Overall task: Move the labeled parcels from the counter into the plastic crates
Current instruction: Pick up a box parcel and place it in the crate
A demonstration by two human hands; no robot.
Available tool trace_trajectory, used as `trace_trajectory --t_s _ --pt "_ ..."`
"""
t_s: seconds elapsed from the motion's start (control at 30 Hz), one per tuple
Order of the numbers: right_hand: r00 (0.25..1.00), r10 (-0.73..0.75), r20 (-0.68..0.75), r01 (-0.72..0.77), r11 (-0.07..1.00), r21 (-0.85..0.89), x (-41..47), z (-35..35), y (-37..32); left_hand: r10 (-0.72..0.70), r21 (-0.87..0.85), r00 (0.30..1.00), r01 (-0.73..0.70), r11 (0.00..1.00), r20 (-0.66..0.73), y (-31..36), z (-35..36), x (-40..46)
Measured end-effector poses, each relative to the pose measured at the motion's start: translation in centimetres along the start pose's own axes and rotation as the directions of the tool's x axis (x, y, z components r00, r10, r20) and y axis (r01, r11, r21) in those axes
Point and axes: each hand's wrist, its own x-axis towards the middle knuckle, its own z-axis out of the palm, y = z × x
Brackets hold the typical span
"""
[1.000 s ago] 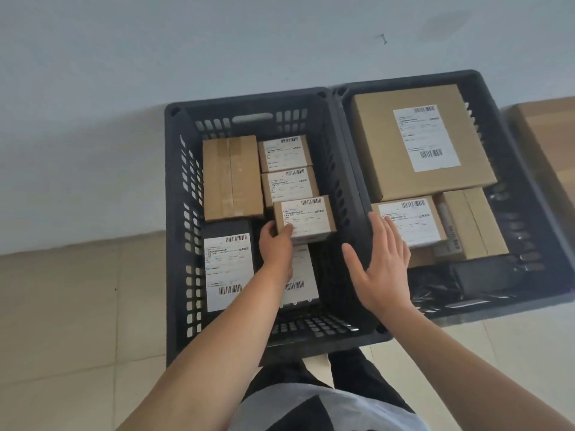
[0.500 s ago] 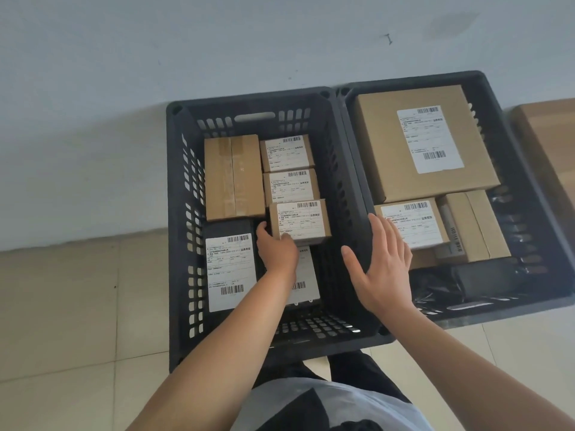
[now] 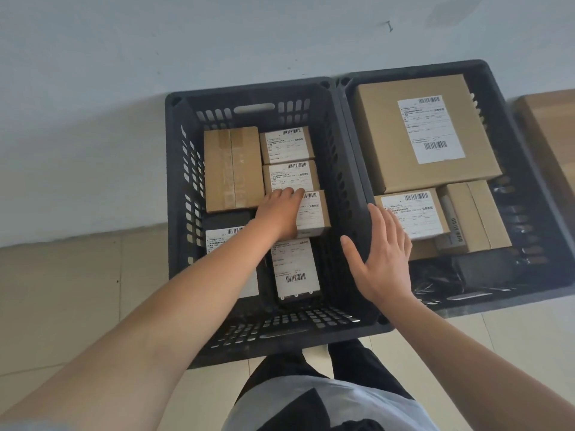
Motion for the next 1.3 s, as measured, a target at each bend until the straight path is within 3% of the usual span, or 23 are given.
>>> trace_trajectory --t_s 0.17,0.4,0.57,0.67,0.73,0.8,0.87,0.97,1.1,1.2,1.3 --pt "1.000 -0.012 0.001 0.012 1.000 0.001 -0.1 0.0 0.1 -0.016 0.093 1.000 0.017 0.996 -0.009 -0.5 -0.3 0.1" --pt "1.000 -0.021 0.004 0.021 1.000 -0.023 -0.1 -0.1 0.0 -0.048 0.077 0.998 0.050 0.996 -0.032 0.3 0.0 0.0" --pt "0.999 -0.034 -0.009 0.033 0.999 -0.043 0.0 0.2 0.1 -0.062 0.015 0.997 0.063 0.998 -0.053 0.3 0.3 -0.2" --pt "0.998 -0.050 -0.023 0.050 0.998 -0.026 0.0 0.3 0.3 -0.148 -0.131 0.987 0.138 0.982 -0.067 0.7 -0.2 -1.9" --pt "0.998 -0.058 -0.024 0.058 0.998 -0.002 0.0 0.2 0.3 -0.228 -0.340 0.964 0.171 0.925 -0.138 1.7 -0.8 -3.9" --pt "0.999 -0.047 -0.021 0.048 0.997 0.056 -0.3 -0.1 0.1 -0.314 -0.631 0.923 0.109 0.768 -0.222 3.4 -1.1 -6.7" --pt "0.999 -0.044 -0.030 0.048 0.984 0.169 -1.0 -0.7 0.4 -0.396 -0.794 0.876 0.024 0.607 -0.276 5.6 -1.1 -10.0" --pt "0.997 -0.065 -0.031 0.072 0.942 0.327 -2.9 -2.3 2.1 -0.466 -0.866 0.826 -0.052 0.497 -0.317 9.5 -0.8 -14.2" --pt "0.993 -0.081 -0.089 0.115 0.860 0.498 -6.7 -6.7 6.7 -0.455 -0.919 0.841 -0.116 0.377 -0.293 16.6 0.0 -17.5" --pt "0.987 0.010 -0.158 0.091 0.777 0.623 -9.6 -10.8 11.6 -0.400 -0.928 0.871 -0.148 0.341 -0.286 23.2 1.1 -18.4" --pt "0.982 0.124 -0.139 0.008 0.719 0.695 -11.7 -14.2 17.8 -0.325 -0.925 0.906 -0.151 0.348 -0.270 30.1 2.4 -18.1"
